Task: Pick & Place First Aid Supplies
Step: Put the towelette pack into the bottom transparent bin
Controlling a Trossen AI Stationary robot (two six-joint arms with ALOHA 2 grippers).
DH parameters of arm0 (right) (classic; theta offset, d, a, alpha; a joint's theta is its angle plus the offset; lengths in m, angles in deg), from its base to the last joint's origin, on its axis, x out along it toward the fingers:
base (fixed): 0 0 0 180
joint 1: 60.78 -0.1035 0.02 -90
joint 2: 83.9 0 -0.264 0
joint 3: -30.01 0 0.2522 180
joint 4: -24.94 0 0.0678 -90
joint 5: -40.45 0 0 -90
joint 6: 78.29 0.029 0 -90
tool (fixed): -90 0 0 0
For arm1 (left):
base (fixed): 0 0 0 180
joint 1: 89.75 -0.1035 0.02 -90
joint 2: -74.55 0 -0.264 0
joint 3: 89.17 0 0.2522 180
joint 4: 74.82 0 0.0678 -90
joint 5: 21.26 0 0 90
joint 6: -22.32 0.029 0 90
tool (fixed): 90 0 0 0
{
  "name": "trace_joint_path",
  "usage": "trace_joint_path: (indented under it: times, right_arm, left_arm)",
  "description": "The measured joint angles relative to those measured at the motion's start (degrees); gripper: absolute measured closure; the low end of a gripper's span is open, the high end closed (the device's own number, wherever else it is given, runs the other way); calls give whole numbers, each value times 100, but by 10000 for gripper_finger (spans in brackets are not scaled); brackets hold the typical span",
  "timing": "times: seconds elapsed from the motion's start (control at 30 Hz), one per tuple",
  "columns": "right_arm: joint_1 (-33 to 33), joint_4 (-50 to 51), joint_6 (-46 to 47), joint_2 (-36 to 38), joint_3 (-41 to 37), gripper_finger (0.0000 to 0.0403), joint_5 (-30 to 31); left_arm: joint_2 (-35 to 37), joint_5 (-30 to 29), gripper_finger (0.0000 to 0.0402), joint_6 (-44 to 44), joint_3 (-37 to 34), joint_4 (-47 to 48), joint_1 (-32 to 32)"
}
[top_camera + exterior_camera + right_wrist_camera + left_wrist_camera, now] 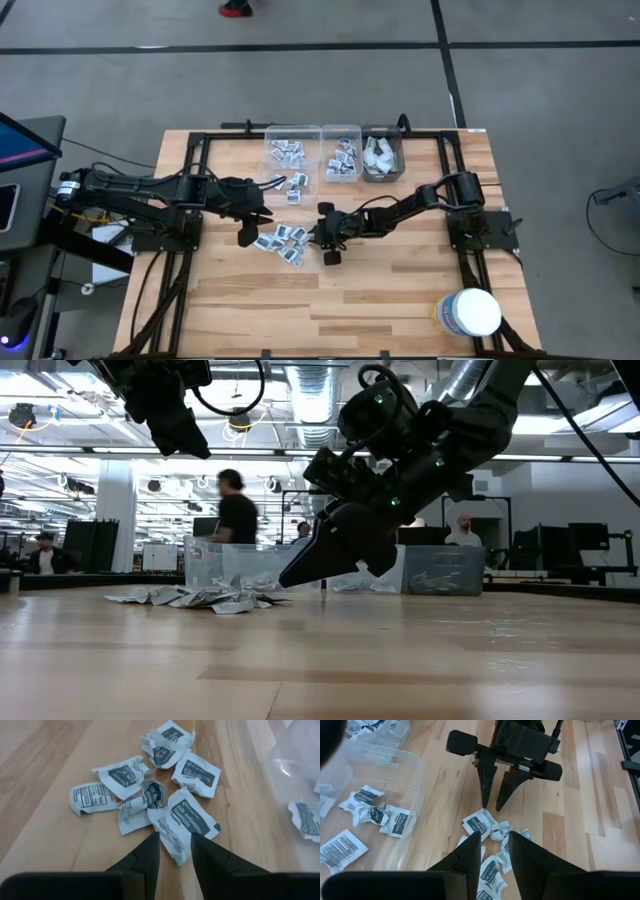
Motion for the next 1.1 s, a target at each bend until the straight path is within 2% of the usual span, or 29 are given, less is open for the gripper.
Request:
trace_joint_path:
  times: [0.33, 0.5, 0.67, 0.77, 0.93, 1.1]
  right_arm:
    - [52, -75, 1, -41, 3, 298, -82]
    - [36, -265, 80, -566, 254, 298, -449]
    - [-66, -3, 394, -875, 555, 302, -326]
    - [-85, 349, 545, -861, 663, 322, -204]
    - [-77, 732, 799, -872, 753, 393, -180]
    - [-88, 841, 756, -594, 744, 400, -145]
  left_arm:
    - [0, 2, 302, -42, 0, -4, 0]
    - [0, 2, 302, -43, 0, -26, 0]
    - [1, 4, 302, -44, -2, -37, 11]
    - [0, 5, 302, -44, -2, -38, 21]
    - [0, 2, 302, -44, -2, -42, 20]
    - [0, 3, 302, -42, -2, -39, 20]
